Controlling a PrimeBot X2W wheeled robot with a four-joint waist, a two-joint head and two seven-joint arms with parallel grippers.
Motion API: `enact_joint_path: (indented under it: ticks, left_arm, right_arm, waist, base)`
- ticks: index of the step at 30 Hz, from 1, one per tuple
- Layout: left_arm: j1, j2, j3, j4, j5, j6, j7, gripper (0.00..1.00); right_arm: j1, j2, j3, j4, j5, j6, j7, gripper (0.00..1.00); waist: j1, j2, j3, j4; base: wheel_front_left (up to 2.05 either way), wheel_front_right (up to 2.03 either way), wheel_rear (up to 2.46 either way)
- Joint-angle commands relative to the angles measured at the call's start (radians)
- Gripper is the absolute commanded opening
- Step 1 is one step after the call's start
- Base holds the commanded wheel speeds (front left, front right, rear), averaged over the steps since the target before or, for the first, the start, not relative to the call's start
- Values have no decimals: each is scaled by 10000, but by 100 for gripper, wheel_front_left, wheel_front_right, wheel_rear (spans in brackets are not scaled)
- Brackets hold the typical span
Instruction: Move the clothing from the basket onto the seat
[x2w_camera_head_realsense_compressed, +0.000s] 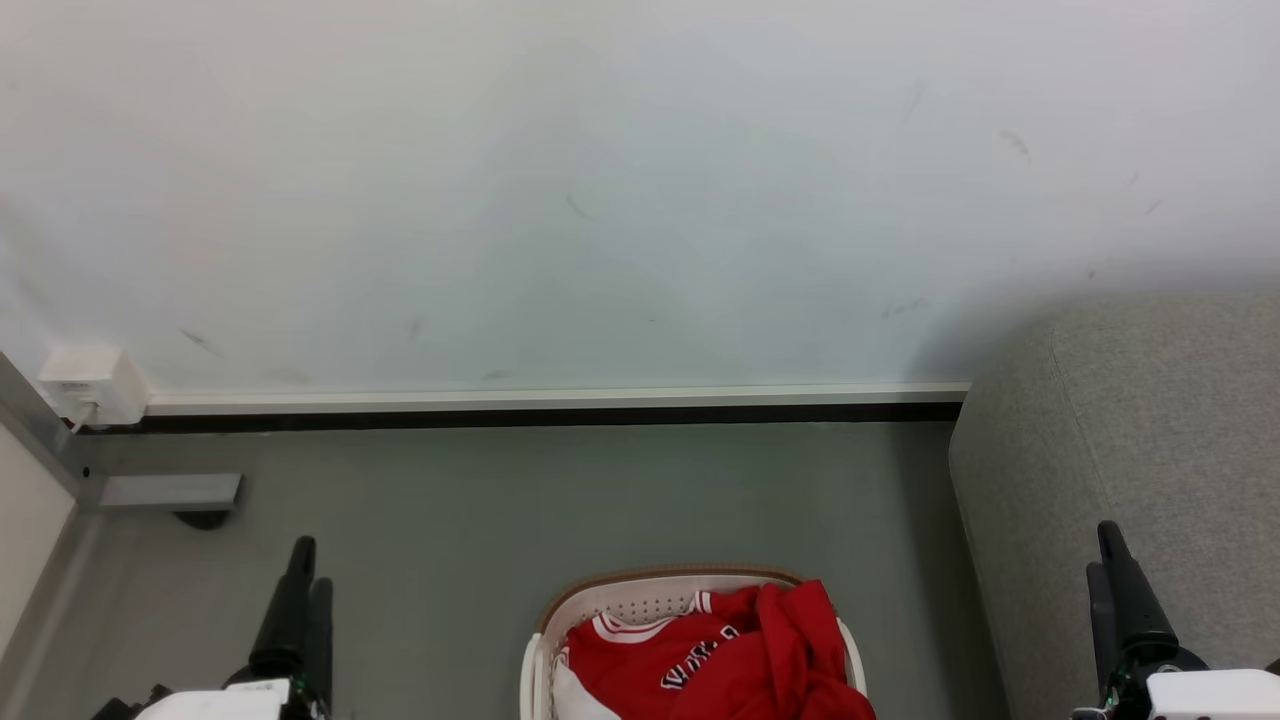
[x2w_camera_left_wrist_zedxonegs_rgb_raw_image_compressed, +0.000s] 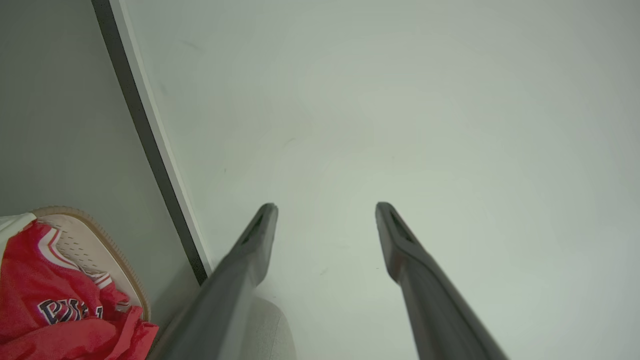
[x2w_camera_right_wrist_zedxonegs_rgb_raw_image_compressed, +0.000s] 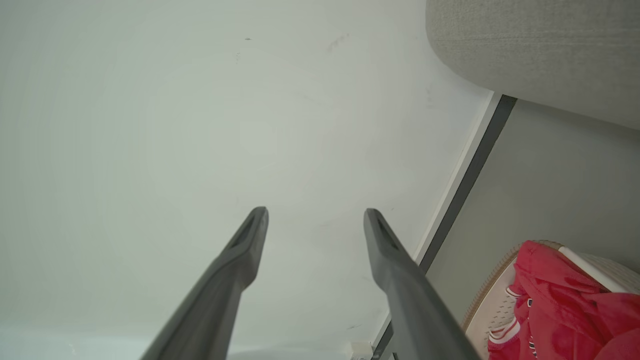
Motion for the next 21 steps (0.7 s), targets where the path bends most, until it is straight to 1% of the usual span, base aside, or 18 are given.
enact_joint_path:
  ticks: [1,15,21]
  left_arm:
    - [-201,102,12,-303,509,-38,-147,100]
    - [-102,117,11,-793,3307,-49,-723,100]
    - [-52,114,-45,-992,4472,-54,-956,100]
  right_arm:
    - [-246,-93,155,-286,-317,-3,-155,100]
    - [-266,-113,513,-626,-2005,-5,-731,100]
    - [-294,-121,599,-734,-3019,-6,-954,100]
  waist:
    - [0,-1,1,-2]
    - [0,-1,-3,-13]
    - [0,-1,5,-26]
  base:
    - [0,0,0]
    - [0,0,0]
    - [0,0,0]
